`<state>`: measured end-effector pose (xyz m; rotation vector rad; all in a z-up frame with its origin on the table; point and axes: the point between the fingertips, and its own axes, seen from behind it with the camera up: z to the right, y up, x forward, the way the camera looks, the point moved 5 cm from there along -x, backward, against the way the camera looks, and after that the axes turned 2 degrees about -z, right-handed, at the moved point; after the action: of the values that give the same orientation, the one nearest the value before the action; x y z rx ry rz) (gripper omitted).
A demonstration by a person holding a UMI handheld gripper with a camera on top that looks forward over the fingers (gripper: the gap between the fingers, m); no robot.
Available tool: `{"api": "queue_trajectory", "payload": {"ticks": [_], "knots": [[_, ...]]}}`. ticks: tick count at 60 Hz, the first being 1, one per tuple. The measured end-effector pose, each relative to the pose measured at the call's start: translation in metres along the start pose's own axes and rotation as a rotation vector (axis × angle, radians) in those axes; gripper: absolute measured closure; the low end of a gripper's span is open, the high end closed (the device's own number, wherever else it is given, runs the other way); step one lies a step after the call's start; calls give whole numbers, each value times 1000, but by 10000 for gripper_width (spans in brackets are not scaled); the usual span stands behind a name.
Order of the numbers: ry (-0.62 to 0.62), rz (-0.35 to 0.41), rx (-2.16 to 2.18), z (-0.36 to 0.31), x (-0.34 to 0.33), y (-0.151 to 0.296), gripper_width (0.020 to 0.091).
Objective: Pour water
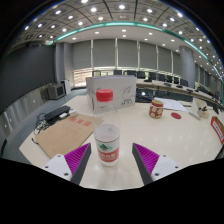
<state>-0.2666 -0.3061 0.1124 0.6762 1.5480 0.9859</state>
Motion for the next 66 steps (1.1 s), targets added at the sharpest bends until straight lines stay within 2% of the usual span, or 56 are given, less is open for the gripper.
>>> {"api": "queue_trajectory", "payload": {"ticks": [10, 19, 21, 29, 32, 39, 50, 58, 66], "knots": [[-26, 75, 19, -9, 46, 17, 307], [-42, 117, 21, -12, 64, 24, 567], [-51, 128, 8, -11, 66, 24, 573], [-60, 136, -17, -11, 69, 26, 696], [-59, 132, -14, -12, 68, 27, 722], [-32, 124, 41, -14, 67, 48, 723], [54, 201, 249, -1, 68, 127, 722], [169, 267, 514, 21, 84, 191, 724], [347, 296, 884, 54, 121, 245, 725]]}}
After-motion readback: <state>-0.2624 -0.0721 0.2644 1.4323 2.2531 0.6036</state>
